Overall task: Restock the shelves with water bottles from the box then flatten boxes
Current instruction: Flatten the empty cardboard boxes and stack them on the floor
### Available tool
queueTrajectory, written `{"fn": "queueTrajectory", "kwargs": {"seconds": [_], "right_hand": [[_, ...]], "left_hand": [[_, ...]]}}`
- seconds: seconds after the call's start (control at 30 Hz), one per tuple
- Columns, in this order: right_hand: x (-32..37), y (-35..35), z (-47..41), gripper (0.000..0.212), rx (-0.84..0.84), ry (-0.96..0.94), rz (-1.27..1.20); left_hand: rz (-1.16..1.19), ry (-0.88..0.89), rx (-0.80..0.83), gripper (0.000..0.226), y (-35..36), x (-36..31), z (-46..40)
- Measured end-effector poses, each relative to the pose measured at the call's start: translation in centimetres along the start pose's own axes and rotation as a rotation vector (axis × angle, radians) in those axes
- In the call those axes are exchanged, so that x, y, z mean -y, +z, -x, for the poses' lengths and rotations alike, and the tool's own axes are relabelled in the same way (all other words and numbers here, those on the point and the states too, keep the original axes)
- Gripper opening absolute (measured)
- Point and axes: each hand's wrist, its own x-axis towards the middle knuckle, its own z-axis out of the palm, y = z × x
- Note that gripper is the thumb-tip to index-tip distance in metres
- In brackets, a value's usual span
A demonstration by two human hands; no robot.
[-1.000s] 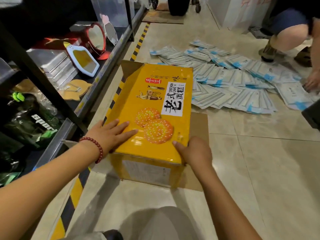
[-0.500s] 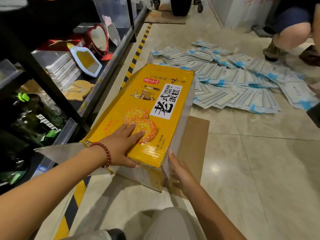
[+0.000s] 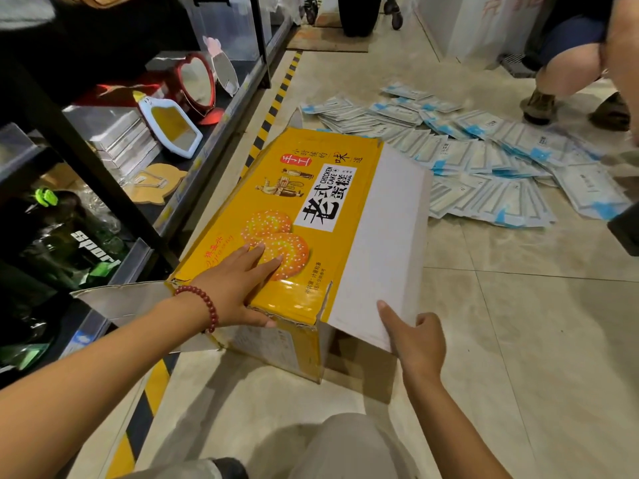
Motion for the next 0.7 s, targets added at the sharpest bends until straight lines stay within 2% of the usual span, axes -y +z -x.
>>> {"fn": "queueTrajectory", "kwargs": {"seconds": [0.1, 0.17, 0.27, 0.33, 0.37, 0.43, 0.5, 0.53, 0.57, 0.6, 0.7], "right_hand": [[2.4, -1.8, 0.7, 0.025, -0.109, -0.200, -0.155], [4.8, -2.5, 2.0, 0.022, -0.062, -0.352, -0.229], [8.3, -2.0, 4.1, 0.051, 0.228, -0.552, -0.372], [9.1, -0.4, 4.9, 0.058, 0.426, -0.603, -0.317], [9.1, 0.8, 5.0, 0.057, 0.494, -0.642, -0.216], [8.7, 3.1, 5.0, 0.060, 0.586, -0.726, 0.010], [7.2, 5.0, 4.6, 0.078, 0.633, -0.825, 0.221], [6.6, 5.7, 4.4, 0.078, 0.624, -0.868, 0.326], [6.2, 6.0, 4.1, 0.071, 0.602, -0.889, 0.399], [5.9, 6.2, 3.8, 0.060, 0.586, -0.891, 0.413], [5.9, 5.6, 2.8, 0.046, 0.555, -0.797, 0.195]], "left_hand": [[0.014, -0.007, 0.013, 0.114, 0.0, 0.2, 0.1], [0.046, 0.002, 0.013, 0.125, -0.2, 0.4, 0.1], [0.177, 0.018, -0.026, 0.135, -0.9, 0.4, 0.6], [0.394, -0.005, -0.179, 0.132, -1.5, 0.4, 0.8], [0.526, -0.030, -0.305, 0.124, -2.0, 0.3, 0.9], [0.715, -0.113, -0.613, 0.092, -2.8, 0.4, 0.9], [0.776, -0.201, -0.863, 0.056, -3.5, 0.5, 0.8], [0.770, -0.220, -0.911, 0.046, -3.7, 0.4, 0.8], [0.729, -0.203, -0.896, 0.041, -3.7, 0.3, 0.8], [0.637, -0.144, -0.813, 0.041, -3.5, 0.2, 0.8], [0.286, 0.048, -0.357, 0.045, -1.7, -0.8, 0.1]]}}
